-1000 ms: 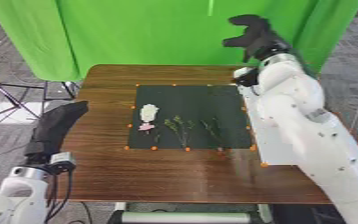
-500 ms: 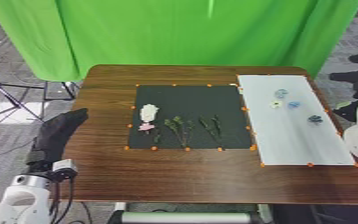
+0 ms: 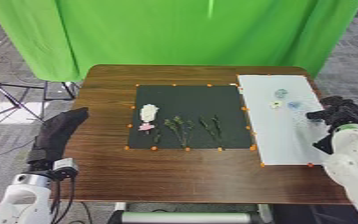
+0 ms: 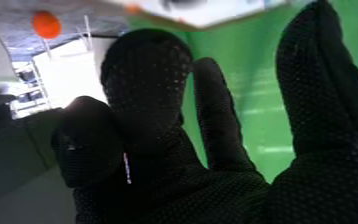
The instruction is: Arrange flowers
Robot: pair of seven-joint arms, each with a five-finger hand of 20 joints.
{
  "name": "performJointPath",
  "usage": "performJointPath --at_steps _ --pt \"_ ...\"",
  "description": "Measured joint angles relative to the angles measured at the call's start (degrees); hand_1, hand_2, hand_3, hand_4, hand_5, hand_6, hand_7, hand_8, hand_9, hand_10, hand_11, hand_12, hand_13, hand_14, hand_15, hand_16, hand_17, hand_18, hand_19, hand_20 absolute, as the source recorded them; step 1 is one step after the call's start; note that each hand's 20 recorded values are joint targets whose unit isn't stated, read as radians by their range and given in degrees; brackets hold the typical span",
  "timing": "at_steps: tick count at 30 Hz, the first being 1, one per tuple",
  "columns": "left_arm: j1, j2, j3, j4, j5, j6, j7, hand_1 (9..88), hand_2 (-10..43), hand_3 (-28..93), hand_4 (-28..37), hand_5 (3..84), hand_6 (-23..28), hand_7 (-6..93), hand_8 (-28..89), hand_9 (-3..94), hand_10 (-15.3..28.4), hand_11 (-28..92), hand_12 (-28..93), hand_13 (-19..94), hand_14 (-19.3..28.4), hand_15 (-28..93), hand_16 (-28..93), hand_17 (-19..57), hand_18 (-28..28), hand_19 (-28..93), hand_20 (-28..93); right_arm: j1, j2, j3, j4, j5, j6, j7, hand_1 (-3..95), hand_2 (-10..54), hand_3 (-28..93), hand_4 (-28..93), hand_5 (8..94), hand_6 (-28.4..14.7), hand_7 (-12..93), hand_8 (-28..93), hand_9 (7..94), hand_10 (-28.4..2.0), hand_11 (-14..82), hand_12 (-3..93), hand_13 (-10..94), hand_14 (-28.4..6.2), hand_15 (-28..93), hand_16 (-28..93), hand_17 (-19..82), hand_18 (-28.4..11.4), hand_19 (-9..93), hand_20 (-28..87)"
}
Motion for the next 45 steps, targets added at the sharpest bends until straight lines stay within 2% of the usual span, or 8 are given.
performJointPath --at_steps 8,14,19,22,26,32,41,45 --pt "0.3 0.04 0.02 0.07 -0.12 0.0 -0.01 21.9 -3.5 65 -22.2 51.3 0.8 15.9 -7 44.2 13.5 16 11 30 15.6 7 3 1.5 10.5 2 14 -0.9 -1.1 -2.2 3.4 -1.3 -0.5 0.0 46.2 -9.5 64 -19 55.2 3.1 16 -11 62.9 -14.1 8.9 13.3 92 -2.1 53 25 62 -12.9 93 44" --pt "0.3 1.19 -0.92 1.03 -0.93 0.26 -0.01 21.9 -3.2 65 -22.4 50.8 1.4 15.8 -7 44.3 13.5 16 11 30 15.5 7 3 1.5 10.5 2 14 0.6 -0.5 -6.5 6.0 -5.8 10.9 -0.3 61.7 -9.5 55 -19 75.6 0.9 20 5 84.4 -11.6 6.9 31.5 94 -0.7 58 25 65 -12.5 93 51" --pt "0.2 3.4 -3.37 2.52 -2.13 1.47 0.02 21.8 -3.0 65 -22.4 50.6 1.9 15.8 -7 44.6 13.4 16 11 31 15.5 8 3 1.8 10.4 2 14 2.4 0.6 -10.9 7.3 -7.5 18.3 -1.6 63.5 -9.5 55 -19 79.9 0.9 21 7 89.2 -11.5 5.9 35.2 94 -0.5 59 25 66 -12.5 93 53" --pt "0.3 4.9 -5.31 3.44 -3.99 3.59 0.15 21.6 -2.9 65 -22.5 50.6 2.1 15.8 -7 44.8 13.6 17 11 31 15.5 8 3 1.9 10.4 2 14 3.2 0.9 -12.4 7.0 -7.5 19.3 -2.3 63.4 -9.5 56 -19 80.5 1.0 21 7 89.5 -11.4 5.8 35.4 94 -0.4 59 25 66 -12.5 93 53" --pt "0.8 6.09 -8.06 3.61 -5.88 5.42 0.35 21.6 -2.9 65 -22.7 50.6 2.2 15.7 -7 44.9 13.6 17 11 31 15.5 8 3 1.9 10.4 2 14 4.4 2.0 -13.6 3.6 -7.0 19.0 -2.4 63.3 -9.5 56 -19 81.0 1.0 21 7 89.7 -11.5 5.4 35.5 94 -0.4 59 26 66 -12.3 93 53" --pt "1.3 6.31 -9.33 3.29 -5.51 5.09 0.11 21.4 -2.6 65 -22.8 50.5 2.4 15.7 -7 44.8 13.7 17 11 31 15.5 8 3 2.0 10.3 2 14 15.0 4.5 -23.0 -1.9 0.3 17.5 -4.5 63.1 -9.5 56 -18 81.0 1.1 21 7 89.7 -11.7 5.1 35.3 94 -0.3 59 26 66 -12.4 93 54" --pt "0.9 6.31 -7.98 2.78 -4.13 3.74 -0.76 21.4 -2.5 65 -22.8 50.3 2.7 15.4 -6 44.7 13.6 17 11 31 15.5 8 3 1.9 10.3 2 14 40.9 0.1 -46.5 -0.1 16.3 6.5 -12.4 63.1 -9.5 55 -19 81.3 1.4 20 6 89.8 -11.6 5.1 35.3 94 -0.1 59 27 66 -12.0 93 54" --pt "0.5 6.31 -7.27 2.28 -2.52 2.69 -1.04 21.3 -2.5 65 -22.7 50.3 2.7 15.2 -6 44.5 13.7 17 11 30 15.5 8 3 1.9 10.3 2 14 48.4 -5.2 -54.6 2.1 15.3 5.1 -14.4 63.0 -9.5 55 -19 81.4 1.7 20 6 89.6 -11.5 4.9 35.1 94 -0.2 59 27 66 -12.0 93 54"
